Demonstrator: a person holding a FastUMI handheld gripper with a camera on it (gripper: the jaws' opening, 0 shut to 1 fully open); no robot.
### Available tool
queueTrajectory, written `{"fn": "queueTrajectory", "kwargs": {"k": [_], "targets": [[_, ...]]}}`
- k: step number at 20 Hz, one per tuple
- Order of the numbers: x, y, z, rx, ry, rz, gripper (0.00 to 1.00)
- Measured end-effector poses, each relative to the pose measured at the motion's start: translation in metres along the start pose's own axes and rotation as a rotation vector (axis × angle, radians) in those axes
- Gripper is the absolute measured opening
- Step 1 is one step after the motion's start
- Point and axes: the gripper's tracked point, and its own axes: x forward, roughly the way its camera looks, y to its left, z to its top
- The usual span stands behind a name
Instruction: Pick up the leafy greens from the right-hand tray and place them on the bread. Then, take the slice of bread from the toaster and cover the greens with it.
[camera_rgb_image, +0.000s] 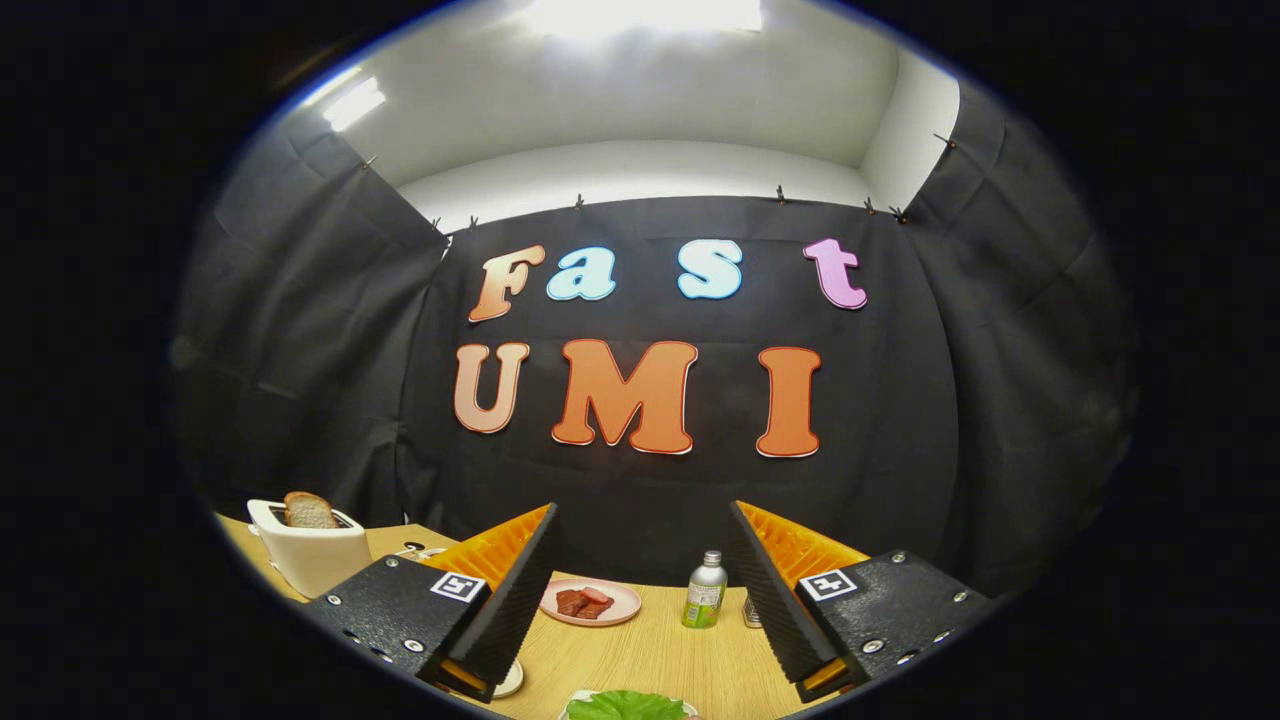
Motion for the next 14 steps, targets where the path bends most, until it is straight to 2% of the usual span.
{"fn": "queueTrajectory", "kwargs": {"k": [14], "targets": [[-0.003,-0.006,-0.015,-0.003,0.061,-0.011,0.98]]}}
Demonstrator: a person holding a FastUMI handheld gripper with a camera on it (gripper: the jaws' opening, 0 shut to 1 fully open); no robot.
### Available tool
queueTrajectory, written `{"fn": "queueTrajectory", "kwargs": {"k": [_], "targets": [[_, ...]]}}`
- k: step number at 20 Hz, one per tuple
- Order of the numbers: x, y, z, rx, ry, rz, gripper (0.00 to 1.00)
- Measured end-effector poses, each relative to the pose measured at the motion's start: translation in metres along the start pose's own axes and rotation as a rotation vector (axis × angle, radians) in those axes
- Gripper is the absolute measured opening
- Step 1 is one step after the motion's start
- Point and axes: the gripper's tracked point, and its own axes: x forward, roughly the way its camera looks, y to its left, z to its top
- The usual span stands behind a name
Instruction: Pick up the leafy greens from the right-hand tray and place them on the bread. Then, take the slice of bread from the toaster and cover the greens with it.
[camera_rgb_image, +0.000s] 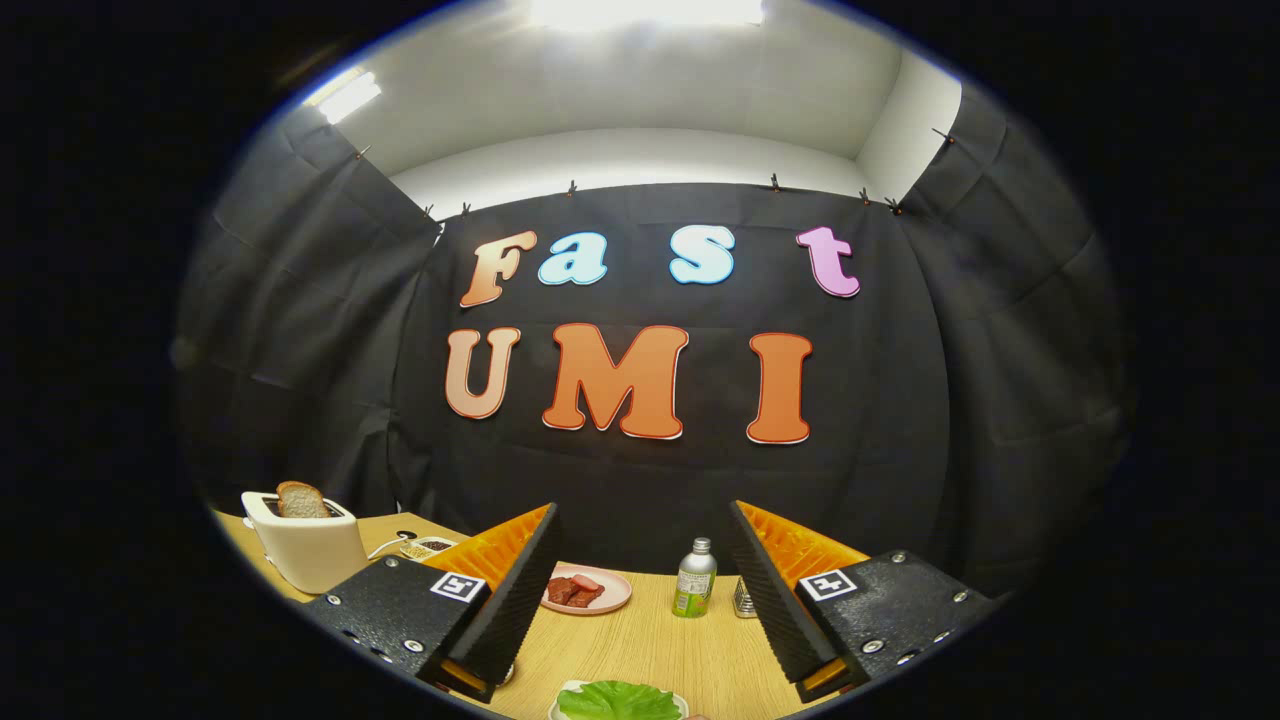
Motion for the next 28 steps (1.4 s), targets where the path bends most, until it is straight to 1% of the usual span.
{"fn": "queueTrajectory", "kwargs": {"k": [2,5,11,16,19,24,28], "targets": [[0.0,0.001,-0.009,0.008,0.029,0.006,0.98],[0.002,-0.003,-0.027,0.009,0.085,-0.006,0.98],[0.002,0.01,-0.067,0.02,0.228,0.045,0.98],[-0.003,0.025,-0.113,0.076,0.409,0.098,0.99],[-0.007,0.03,-0.145,0.096,0.528,0.114,0.99],[-0.023,0.042,-0.196,0.144,0.732,0.154,0.99],[-0.03,0.043,-0.228,0.122,0.847,0.155,0.98]]}}
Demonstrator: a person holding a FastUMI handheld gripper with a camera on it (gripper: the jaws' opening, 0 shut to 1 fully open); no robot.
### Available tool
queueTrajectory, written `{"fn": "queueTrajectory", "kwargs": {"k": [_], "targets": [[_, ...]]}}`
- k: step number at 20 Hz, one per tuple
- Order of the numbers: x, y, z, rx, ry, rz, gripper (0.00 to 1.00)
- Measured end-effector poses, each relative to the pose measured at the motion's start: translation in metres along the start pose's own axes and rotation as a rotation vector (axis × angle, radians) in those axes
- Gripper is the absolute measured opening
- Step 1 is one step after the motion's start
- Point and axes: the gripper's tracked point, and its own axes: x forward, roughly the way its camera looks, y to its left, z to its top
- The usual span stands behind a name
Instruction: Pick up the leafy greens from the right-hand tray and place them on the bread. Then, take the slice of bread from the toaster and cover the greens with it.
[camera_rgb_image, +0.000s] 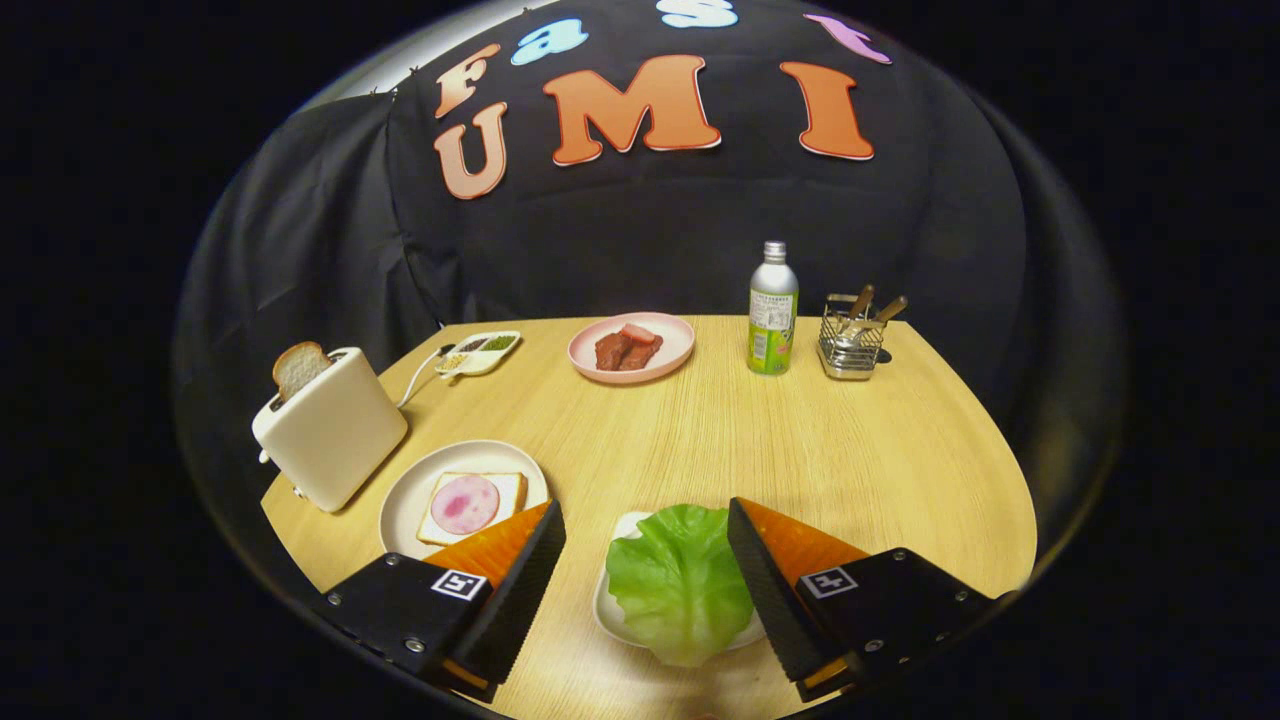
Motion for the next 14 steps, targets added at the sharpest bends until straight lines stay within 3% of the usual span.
{"fn": "queueTrajectory", "kwargs": {"k": [14], "targets": [[0.041,-0.02,-0.065,-0.029,0.241,-0.067,0.94]]}}
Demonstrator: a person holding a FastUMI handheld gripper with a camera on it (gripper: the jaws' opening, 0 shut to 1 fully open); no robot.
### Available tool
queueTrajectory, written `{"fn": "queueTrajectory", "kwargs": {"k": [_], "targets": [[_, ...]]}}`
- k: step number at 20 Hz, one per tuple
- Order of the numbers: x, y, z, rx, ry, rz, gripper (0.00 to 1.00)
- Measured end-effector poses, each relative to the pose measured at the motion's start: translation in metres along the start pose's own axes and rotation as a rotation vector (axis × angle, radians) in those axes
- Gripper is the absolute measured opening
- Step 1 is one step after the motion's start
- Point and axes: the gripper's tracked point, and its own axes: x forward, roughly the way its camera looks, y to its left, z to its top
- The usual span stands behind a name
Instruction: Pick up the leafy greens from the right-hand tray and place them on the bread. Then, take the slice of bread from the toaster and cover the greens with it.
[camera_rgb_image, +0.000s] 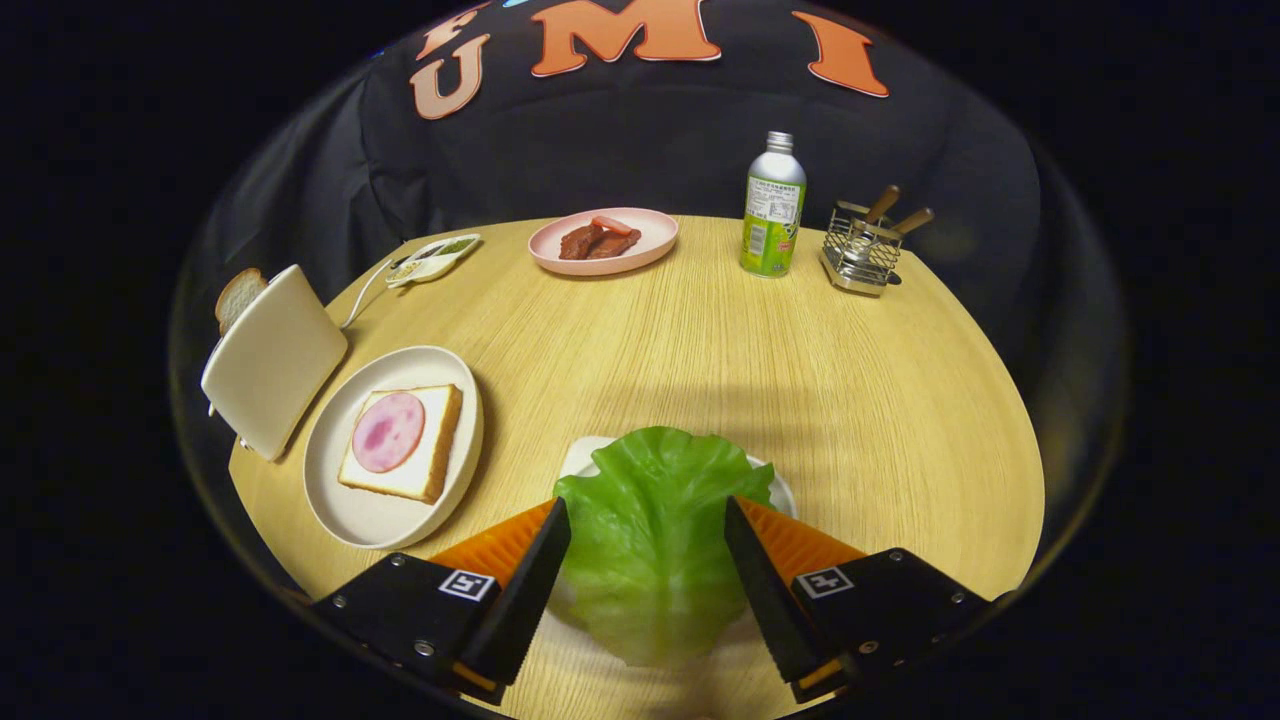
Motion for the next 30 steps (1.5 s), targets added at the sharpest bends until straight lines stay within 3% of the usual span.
{"fn": "queueTrajectory", "kwargs": {"k": [7,11,14,18,30], "targets": [[0.011,-0.009,-0.008,0.055,0.043,-0.027,0.75],[0.014,-0.016,-0.006,0.049,0.029,-0.068,0.49],[0.014,-0.011,-0.004,0.061,0.005,-0.041,0.24],[0.007,-0.003,0.004,0.111,-0.038,0.013,0.05],[-0.031,0.022,0.046,0.183,-0.196,0.146,0.01]]}}
